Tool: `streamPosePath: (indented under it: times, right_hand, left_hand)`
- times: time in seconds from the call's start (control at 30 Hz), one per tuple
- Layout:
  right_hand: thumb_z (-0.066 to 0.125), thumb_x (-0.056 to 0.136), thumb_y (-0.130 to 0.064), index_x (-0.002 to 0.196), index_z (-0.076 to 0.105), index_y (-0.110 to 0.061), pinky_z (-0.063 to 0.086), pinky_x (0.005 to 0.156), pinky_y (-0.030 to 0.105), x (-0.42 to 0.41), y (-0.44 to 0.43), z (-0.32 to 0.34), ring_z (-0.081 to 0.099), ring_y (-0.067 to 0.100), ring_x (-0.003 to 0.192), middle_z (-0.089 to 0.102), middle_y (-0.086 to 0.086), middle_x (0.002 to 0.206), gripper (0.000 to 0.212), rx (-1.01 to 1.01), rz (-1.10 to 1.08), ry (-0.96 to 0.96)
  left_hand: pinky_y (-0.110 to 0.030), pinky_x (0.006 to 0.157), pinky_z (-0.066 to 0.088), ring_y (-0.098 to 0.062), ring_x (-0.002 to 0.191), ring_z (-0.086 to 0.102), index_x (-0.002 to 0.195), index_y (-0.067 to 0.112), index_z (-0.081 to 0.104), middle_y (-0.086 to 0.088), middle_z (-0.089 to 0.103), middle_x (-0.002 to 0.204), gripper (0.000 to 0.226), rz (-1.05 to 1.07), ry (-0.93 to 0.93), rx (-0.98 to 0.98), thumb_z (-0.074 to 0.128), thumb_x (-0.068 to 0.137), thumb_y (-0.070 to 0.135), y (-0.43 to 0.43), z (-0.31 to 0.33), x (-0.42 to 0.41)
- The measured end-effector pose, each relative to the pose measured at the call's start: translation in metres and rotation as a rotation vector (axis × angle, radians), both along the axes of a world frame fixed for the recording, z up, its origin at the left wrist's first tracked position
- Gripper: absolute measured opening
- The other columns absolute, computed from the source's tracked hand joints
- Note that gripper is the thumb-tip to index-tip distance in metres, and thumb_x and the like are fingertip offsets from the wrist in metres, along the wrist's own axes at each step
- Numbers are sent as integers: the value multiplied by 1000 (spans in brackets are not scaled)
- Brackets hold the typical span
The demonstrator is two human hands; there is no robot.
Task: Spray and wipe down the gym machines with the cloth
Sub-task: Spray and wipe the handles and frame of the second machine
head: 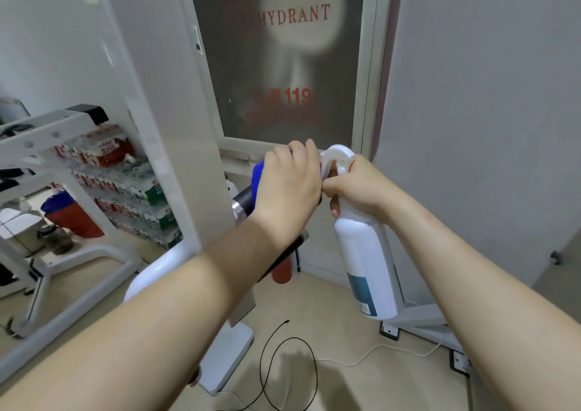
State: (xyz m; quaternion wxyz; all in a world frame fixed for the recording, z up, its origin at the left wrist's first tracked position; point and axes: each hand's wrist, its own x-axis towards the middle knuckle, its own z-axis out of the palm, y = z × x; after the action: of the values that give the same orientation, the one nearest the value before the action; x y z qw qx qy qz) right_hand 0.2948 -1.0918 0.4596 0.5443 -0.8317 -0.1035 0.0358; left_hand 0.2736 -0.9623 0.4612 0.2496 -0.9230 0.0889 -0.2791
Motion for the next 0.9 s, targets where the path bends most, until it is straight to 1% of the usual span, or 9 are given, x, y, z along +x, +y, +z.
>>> streamPosePath:
  times: [0.07, 0.13, 0.2, 0.3, 0.4, 0.5, 0.63, 0.77, 0.9]
  right_hand:
    - [49, 64, -3, 87, 59, 13, 44, 61, 36, -3, 5, -12, 60, 26, 45, 56, 17, 72, 29, 65, 7, 7]
    - [51, 67, -1, 94, 65, 8, 46, 58, 35, -5, 10, -18, 61, 27, 43, 60, 22, 84, 31, 128, 21, 13]
    - [54, 77, 2, 90, 66, 6, 45, 54, 31, -11, 17, -17, 58, 28, 42, 62, 20, 84, 18, 190, 66, -4]
    - [63, 87, -9, 91, 70, 2, 46, 50, 29, -18, 25, -14, 57, 32, 52, 69, 15, 81, 13, 282, 168, -28]
    - [64, 86, -11, 87, 66, 8, 44, 53, 33, -21, 32, -14, 54, 37, 62, 65, 28, 86, 20, 336, 215, 9]
    - [61, 84, 4, 77, 64, 5, 43, 51, 34, -28, 31, -17, 47, 29, 50, 56, 23, 71, 8, 393, 258, 61]
    - [60, 89, 6, 78, 59, 0, 38, 48, 30, -30, 20, -15, 42, 23, 45, 50, 13, 60, 12, 463, 306, 61]
    - [56, 94, 1, 73, 55, -1, 37, 45, 27, -20, 2, 6, 42, 20, 44, 49, 11, 65, 21, 553, 329, 3]
    - [54, 95, -1, 79, 57, 1, 38, 45, 27, -5, 1, 35, 42, 20, 47, 50, 12, 68, 16, 552, 334, -78]
  left_hand:
    - [-51, 104, 34, -50, 127, 36, 148, -5, 20, -30, 28, 149, 57, 2, 57, 158, 20, 98, 22, 14, -25, -14]
    - [-57, 115, 14, -52, 140, 12, 150, -7, 8, -29, 12, 156, 63, -94, 167, 150, -1, 94, 20, 25, -27, -30]
    - [-54, 111, 24, -48, 134, 31, 142, -11, 28, -30, 36, 143, 65, -243, 118, -11, -3, 88, 10, 38, -9, -37]
    - [-43, 84, 46, -38, 100, 55, 119, -7, 51, -23, 55, 112, 54, -183, -64, -45, 14, 83, 10, 42, 12, -39]
    - [-29, 52, 28, -24, 73, 42, 117, -1, 48, -10, 46, 94, 69, 18, 60, 54, 4, 66, 4, 26, 16, -56]
    - [-29, 55, 23, -22, 76, 34, 100, 1, 51, -11, 34, 85, 66, -10, 98, 218, -5, 66, -9, 22, -4, -62]
    - [-23, 52, 6, -20, 54, 24, 54, 15, 44, -5, 41, 54, 20, -166, -60, 95, 38, 65, 0, 36, 18, -73]
    - [-27, 53, -4, -19, 61, 23, 67, 19, 31, -1, 29, 62, 19, -246, -131, -23, 39, 75, 4, 33, 49, -73]
    - [-30, 55, 15, -24, 63, 30, 67, 18, 40, -8, 40, 69, 17, -269, -214, -80, 31, 81, 18, 21, 82, -61]
